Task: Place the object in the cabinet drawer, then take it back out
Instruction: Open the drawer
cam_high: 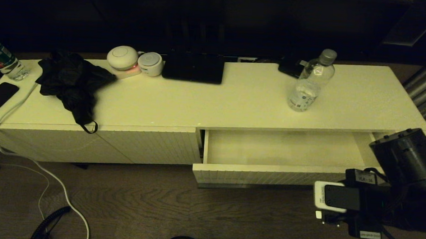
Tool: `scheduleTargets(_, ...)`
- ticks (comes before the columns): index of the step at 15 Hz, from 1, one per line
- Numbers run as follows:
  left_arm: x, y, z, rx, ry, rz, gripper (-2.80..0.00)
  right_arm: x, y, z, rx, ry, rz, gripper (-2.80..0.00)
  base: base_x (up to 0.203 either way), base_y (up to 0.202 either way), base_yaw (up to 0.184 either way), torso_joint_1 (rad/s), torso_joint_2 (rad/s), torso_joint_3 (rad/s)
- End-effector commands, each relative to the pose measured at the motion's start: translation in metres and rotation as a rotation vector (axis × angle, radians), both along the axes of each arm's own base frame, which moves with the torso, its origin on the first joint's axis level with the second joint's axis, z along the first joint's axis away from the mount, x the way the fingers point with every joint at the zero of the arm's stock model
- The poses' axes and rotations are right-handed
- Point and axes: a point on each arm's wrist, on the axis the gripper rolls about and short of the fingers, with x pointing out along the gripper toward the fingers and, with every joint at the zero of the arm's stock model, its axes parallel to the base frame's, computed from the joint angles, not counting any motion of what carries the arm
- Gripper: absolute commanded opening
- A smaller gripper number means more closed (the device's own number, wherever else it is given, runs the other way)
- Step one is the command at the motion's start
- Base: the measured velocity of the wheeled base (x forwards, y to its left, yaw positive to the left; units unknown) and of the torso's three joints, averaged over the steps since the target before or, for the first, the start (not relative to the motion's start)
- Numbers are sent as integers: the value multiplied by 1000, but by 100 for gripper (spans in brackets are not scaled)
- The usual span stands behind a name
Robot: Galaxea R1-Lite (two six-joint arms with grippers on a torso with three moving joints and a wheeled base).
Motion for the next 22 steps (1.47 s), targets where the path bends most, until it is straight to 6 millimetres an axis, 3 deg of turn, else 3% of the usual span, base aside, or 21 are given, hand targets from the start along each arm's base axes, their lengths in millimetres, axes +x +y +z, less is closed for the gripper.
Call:
scheduleTargets(1,0,0,0,-6,-2,0,-280,5,2,24,8,-35,-4,-280,0,0,0,0,0,0)
scheduleTargets(6,0,0,0,-6,-2,0,-280,54,13,10,-18,-1,-62,-280,0,0,0,0,0,0)
scheduleTargets(10,0,0,0,-6,-2,0,-280,105,12,-10,0,-49,-132,-280,0,0,0,0,0,0)
scheduleTargets(13,0,0,0,-6,-2,0,-280,128,10,-11,10,-78,-161,-280,0,0,0,0,0,0)
scheduleTargets(17,0,0,0,-6,-2,0,-280,140,5,-10,14,-88,-188,-280,0,0,0,0,0,0)
scheduleTargets(22,0,0,0,-6,-2,0,-280,129,2,-11,-10,-26,-184,-280,0,0,0,0,0,0)
